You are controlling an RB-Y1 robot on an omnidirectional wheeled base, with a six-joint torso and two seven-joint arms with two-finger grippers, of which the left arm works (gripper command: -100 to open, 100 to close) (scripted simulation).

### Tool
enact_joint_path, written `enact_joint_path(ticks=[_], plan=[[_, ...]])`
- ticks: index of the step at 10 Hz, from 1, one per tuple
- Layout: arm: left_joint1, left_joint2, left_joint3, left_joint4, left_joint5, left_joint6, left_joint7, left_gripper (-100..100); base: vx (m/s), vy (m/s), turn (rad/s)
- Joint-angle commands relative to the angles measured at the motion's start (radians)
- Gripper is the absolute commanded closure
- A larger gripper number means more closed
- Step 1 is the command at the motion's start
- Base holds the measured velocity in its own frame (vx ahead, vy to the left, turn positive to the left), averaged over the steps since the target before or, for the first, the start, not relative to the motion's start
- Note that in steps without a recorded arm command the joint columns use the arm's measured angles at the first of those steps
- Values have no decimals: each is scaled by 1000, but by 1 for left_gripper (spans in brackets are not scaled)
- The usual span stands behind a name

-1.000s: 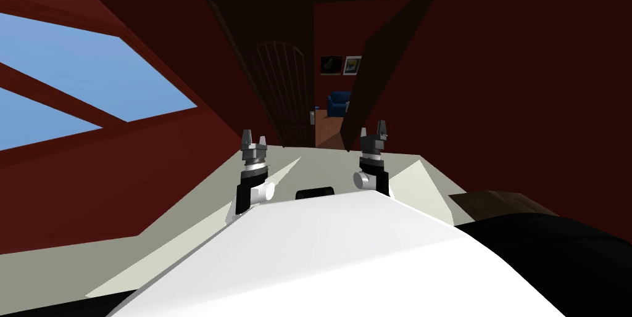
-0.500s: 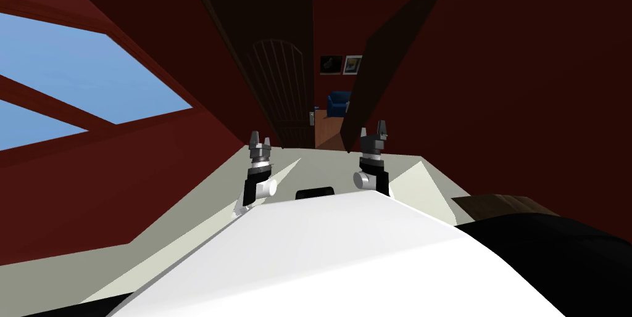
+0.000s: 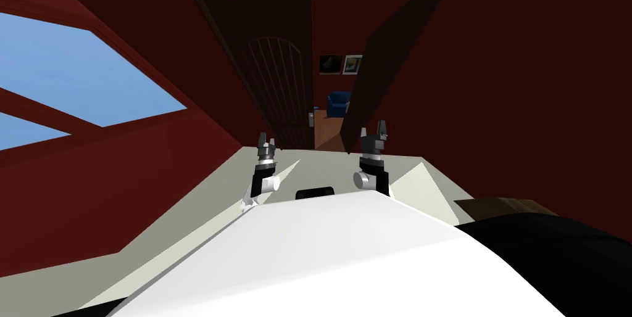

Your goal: Push the door open

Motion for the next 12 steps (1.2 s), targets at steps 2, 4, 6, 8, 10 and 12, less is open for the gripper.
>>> enact_joint_path(ticks=[2, 4, 6, 8, 10, 12], plan=[[-53, 3, 4, 81, -1, 0, 1, -100, 104, -17, -12], [-94, 4, 7, 145, -2, -1, 1, -100, 102, -18, -10], [-115, 4, 8, 189, -3, -2, 1, -100, 63, -8, -7], [-158, 4, 10, 253, -4, -4, 1, -100, 76, -25, -15], [-179, 4, 11, 295, -5, -5, 2, -100, 90, -13, -8], [-223, 2, 14, 368, -7, -6, 2, -100, 63, -6, -12]])
